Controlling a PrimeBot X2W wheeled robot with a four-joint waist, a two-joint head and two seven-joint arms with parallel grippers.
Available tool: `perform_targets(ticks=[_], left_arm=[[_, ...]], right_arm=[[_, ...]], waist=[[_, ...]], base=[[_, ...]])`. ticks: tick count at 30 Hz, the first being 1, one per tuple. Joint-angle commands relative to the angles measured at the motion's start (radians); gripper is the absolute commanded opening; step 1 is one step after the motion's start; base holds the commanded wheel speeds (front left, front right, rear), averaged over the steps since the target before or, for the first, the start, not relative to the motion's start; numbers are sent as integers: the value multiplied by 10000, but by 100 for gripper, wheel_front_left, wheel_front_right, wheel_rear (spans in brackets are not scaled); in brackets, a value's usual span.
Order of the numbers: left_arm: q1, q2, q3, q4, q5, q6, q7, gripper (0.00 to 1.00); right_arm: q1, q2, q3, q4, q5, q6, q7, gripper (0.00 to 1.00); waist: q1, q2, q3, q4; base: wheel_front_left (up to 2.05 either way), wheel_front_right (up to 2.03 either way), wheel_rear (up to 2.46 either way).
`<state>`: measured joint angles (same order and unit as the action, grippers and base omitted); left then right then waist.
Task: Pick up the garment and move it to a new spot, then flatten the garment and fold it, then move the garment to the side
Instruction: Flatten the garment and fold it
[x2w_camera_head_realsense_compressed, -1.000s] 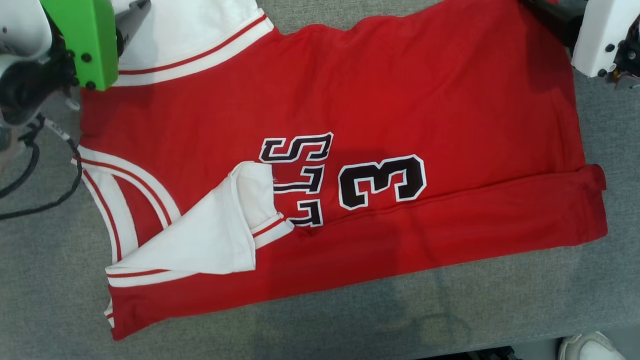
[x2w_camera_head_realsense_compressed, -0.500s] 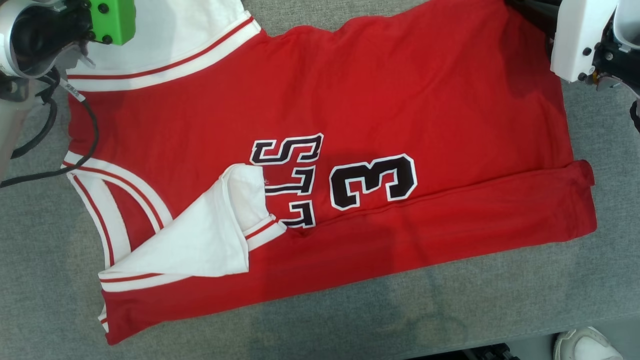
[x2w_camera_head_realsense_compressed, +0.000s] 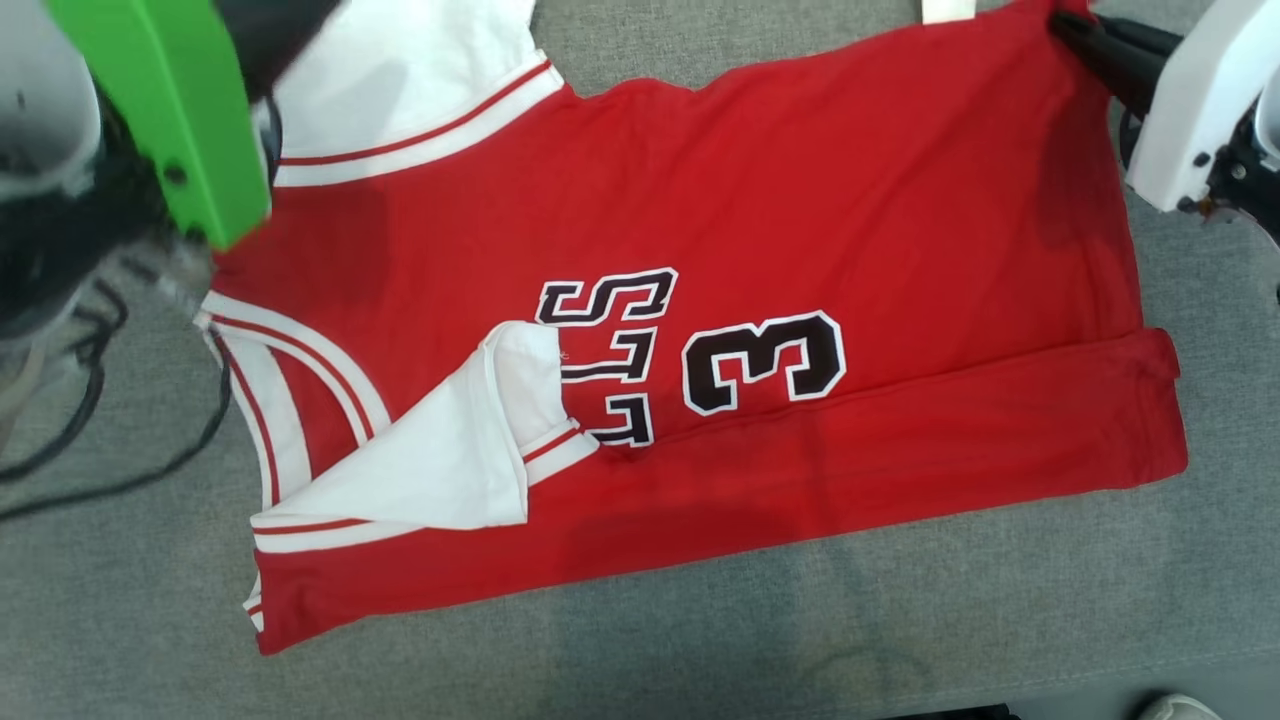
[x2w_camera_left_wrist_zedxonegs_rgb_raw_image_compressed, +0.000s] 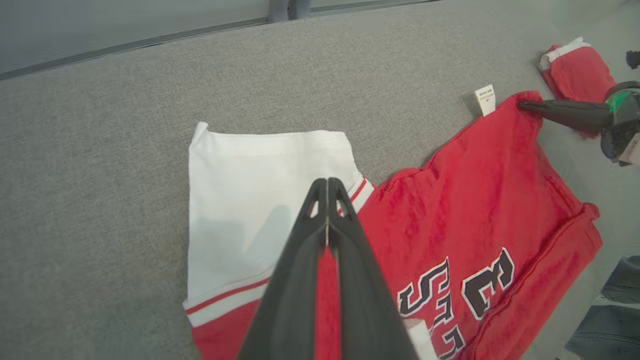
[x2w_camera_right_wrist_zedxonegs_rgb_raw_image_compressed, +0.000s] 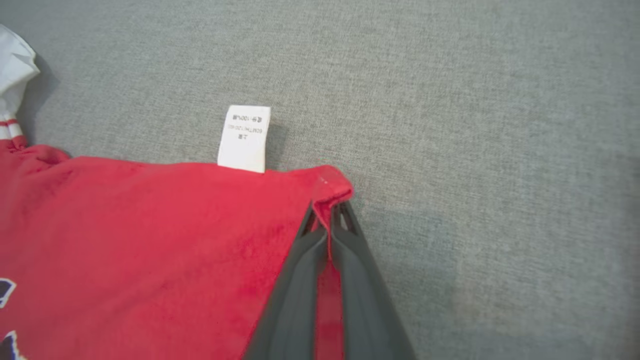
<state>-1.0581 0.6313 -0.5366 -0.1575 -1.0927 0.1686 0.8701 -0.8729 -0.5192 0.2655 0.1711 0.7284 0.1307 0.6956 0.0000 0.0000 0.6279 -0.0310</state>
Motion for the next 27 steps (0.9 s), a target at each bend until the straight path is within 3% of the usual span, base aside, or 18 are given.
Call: perform_targets(ticks=[1, 6, 10, 11, 13, 14, 15, 20, 27], left_arm=[[542, 434, 14, -360, -100, 167, 199, 0], [993, 962, 271, -347, 134, 315, -37, 0], [423, 768, 185, 302, 393, 129, -207, 0], [251, 748, 89, 500, 570, 37, -221, 14], [-151, 760, -76, 946, 984, -146, -308, 70], [-349, 741, -178, 1190, 1202, -257, -374, 92], [-525, 697, -275, 1442, 1379, -373, -412, 100], [-1146, 634, -545, 2593, 1638, -784, -269, 100], [-1581, 953, -901, 3511, 2331, -979, -195, 100]], right_arm=[[323, -259, -73, -10, 57, -1, -2, 0], [415, -368, -46, -121, 199, 1, 69, 0], [135, -183, 79, -319, 260, 1, 164, 0], [97, -144, 128, -354, 271, 1, 199, 0], [11, -72, 223, -468, 319, 1, 221, 0], [-39, -29, 267, -527, 326, 1, 206, 0], [-67, 1, 308, -574, 337, 1, 188, 0], [-154, 152, 532, -720, 447, 1, 47, 0], [-158, 175, 738, -752, 537, 0, -79, 0]], waist=[[0, 0, -235, 207], [0, 0, -14, 116], [0, 0, 346, -248], [0, 0, 423, -348], [0, 0, 579, -555], [0, 0, 655, -660], [0, 0, 723, -761], [0, 0, 998, -1207], [0, 0, 1167, -1468]], base=[[0, 0, 0], [0, 0, 0], [0, 0, 0], [0, 0, 0], [0, 0, 0], [0, 0, 0], [0, 0, 0], [0, 0, 0], [0, 0, 0]])
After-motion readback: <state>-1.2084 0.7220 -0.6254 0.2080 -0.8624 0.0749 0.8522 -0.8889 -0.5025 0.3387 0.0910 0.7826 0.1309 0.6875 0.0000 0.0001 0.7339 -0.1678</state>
